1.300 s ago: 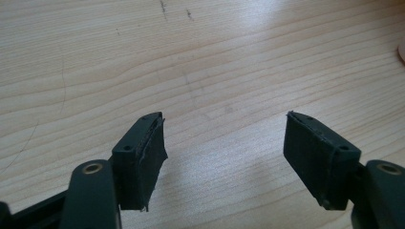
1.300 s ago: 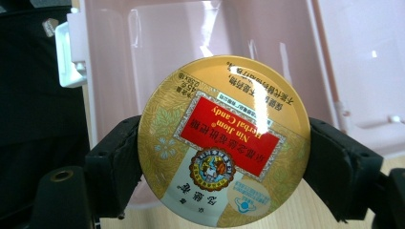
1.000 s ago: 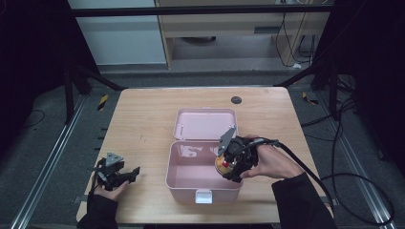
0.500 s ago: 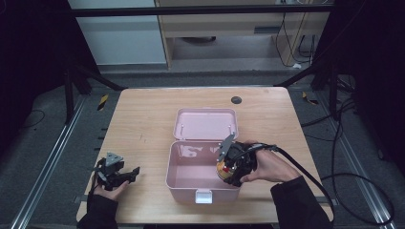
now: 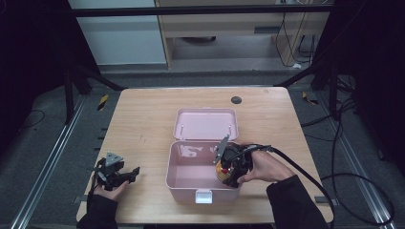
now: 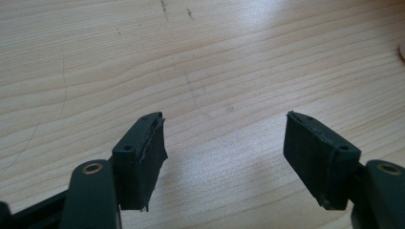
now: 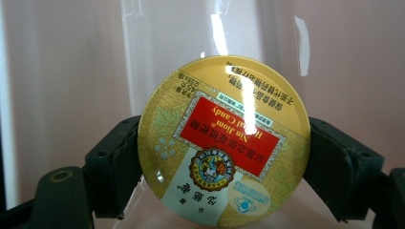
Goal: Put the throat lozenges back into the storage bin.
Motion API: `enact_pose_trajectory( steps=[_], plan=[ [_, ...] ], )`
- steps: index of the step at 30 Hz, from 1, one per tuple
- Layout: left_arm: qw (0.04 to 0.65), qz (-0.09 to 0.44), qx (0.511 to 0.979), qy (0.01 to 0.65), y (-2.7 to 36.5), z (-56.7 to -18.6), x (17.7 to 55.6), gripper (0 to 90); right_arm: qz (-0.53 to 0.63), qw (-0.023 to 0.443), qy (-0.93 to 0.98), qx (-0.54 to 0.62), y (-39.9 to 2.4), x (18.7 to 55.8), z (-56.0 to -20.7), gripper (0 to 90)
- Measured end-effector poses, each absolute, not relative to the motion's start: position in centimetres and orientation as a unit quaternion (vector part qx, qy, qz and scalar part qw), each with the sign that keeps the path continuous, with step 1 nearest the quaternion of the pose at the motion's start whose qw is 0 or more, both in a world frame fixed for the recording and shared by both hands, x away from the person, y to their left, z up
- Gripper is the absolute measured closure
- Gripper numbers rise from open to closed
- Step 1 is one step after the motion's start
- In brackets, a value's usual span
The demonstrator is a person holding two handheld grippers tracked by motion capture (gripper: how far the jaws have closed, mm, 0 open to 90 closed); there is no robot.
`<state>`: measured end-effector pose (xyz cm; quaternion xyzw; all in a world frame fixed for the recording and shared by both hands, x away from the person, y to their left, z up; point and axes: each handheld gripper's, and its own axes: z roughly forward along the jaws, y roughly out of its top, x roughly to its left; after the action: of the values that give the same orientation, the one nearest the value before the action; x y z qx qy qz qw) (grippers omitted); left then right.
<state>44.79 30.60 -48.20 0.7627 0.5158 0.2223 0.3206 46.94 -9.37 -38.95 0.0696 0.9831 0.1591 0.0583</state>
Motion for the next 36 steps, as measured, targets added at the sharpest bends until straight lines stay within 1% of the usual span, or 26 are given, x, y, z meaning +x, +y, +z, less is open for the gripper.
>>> enact_pose_trajectory(
  steps=[8,16,24,28,29,32,36],
  plan=[
    [0.32,0.221,0.764,0.515,30.6,-48.2,44.8,30.0,0.142,0.046,0.986,0.073,-9.2,47.0,-39.3,19.0],
    [0.321,0.221,0.762,0.516,30.6,-48.2,44.8,30.0,0.18,0.064,0.978,0.083,-9.9,46.7,-38.0,19.2],
    [0.322,0.222,0.761,0.518,30.6,-48.1,44.7,30.0,0.247,0.114,0.955,0.118,-11.9,46.6,-35.5,18.8],
    [0.323,0.223,0.76,0.518,30.6,-48.1,44.7,30.2,0.294,0.133,0.934,0.153,-13.9,46.4,-34.5,18.9],
    [0.323,0.222,0.76,0.518,30.6,-48.1,44.7,30.4,0.307,0.153,0.925,0.164,-14.9,46.3,-34.2,18.0],
    [0.323,0.222,0.76,0.518,30.6,-48.1,44.7,30.6,0.329,0.165,0.912,0.181,-16.1,46.0,-34.0,17.2],
    [0.324,0.221,0.76,0.518,30.6,-48.0,44.7,31.2,0.367,0.202,0.879,0.226,-18.6,45.2,-34.1,16.5]
  ],
)
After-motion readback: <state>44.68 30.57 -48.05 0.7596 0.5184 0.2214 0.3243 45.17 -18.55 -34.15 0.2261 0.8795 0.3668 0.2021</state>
